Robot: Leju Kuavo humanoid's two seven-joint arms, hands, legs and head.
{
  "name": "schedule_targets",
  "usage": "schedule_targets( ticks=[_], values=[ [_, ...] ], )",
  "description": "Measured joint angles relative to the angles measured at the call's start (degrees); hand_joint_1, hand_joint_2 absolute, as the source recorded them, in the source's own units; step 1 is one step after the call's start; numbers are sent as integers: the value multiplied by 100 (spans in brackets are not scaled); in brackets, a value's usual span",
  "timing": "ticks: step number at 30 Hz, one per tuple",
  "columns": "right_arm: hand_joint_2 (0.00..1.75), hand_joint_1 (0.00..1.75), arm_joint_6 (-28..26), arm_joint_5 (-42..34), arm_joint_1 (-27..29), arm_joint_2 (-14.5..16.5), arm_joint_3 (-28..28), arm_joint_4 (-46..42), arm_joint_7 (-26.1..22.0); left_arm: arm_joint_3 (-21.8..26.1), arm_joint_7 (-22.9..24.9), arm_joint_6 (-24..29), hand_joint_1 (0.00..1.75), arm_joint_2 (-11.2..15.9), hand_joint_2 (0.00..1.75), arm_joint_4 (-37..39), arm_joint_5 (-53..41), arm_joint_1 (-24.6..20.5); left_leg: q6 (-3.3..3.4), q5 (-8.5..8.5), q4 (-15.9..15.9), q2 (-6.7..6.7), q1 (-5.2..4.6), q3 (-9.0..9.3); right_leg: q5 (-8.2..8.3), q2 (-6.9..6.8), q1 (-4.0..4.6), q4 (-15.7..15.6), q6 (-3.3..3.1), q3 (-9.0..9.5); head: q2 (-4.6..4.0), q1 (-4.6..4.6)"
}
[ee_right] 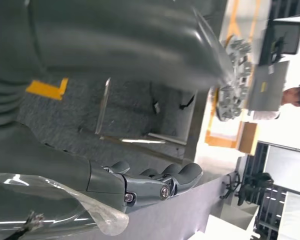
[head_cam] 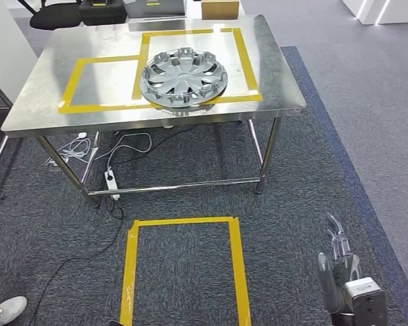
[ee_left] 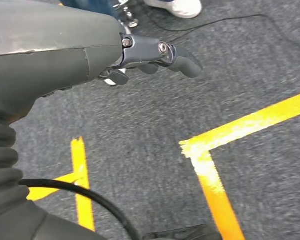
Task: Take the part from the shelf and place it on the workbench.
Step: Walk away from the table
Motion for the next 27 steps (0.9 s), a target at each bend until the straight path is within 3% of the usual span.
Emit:
schedule_targets(
  ticks=[1, 2, 5, 7, 9, 17, 25, 27],
  values=[
    [175, 0, -34, 64, -1, 0, 8, 12, 12, 3, 32, 7, 0, 0, 175, 0, -7, 1, -29, -31, 141, 0, 21, 0, 14, 4, -1, 14, 1, -9, 0, 0],
    [175, 0, -61, 124, -1, 0, 19, 22, 20, 3, 52, 16, 0, 0, 175, 0, -16, 1, -54, 62, 40, -1, 45, 106, 23, 12, -3, 33, 5, -12, 0, 0],
    [175, 0, -114, 206, -8, 0, 48, 35, 42, 2, 59, 58, 0, -3, 175, 0, -45, 2, -116, 577, -1051, -15, 111, 713, -2, 29, 1, 133, 41, -54, 0, -7],
    [175, 0, -148, 193, -12, 1, 55, 39, 66, 2, 63, 85, 0, -9, 175, 0, -53, -2, -67, 606, -1408, -30, 117, 857, -22, 34, 32, 213, 76, -142, 0, -15],
    [175, 0, -171, 167, -4, 4, 69, 43, 84, 2, 72, 104, 0, -14, 175, 0, -59, 3, 8, 565, -1422, -30, 103, 815, -15, 38, 43, 247, 98, -208, 0, -21],
    [175, 0, -256, 137, 28, 7, 91, 44, 112, 2, 111, 139, 0, -14, 175, 0, -53, 3, 64, 591, -1394, -30, 46, 772, 27, 39, -7, 236, 175, -236, 0, -22],
    [175, 0, -269, 109, 43, 7, 107, 44, 125, 3, 127, 172, 0, -12, 175, 0, -67, 4, 106, 625, -1394, -30, 39, 763, 57, 38, -13, 234, 209, -248, 0, -22],
    [87, 0, -301, 97, 58, 7, 109, 44, 130, 6, 79, 172, 0, -12, 175, 0, -31, 4, 109, 631, -1394, -30, 39, 760, 62, 37, -12, 235, 210, -250, 0, -23]
  ],
)
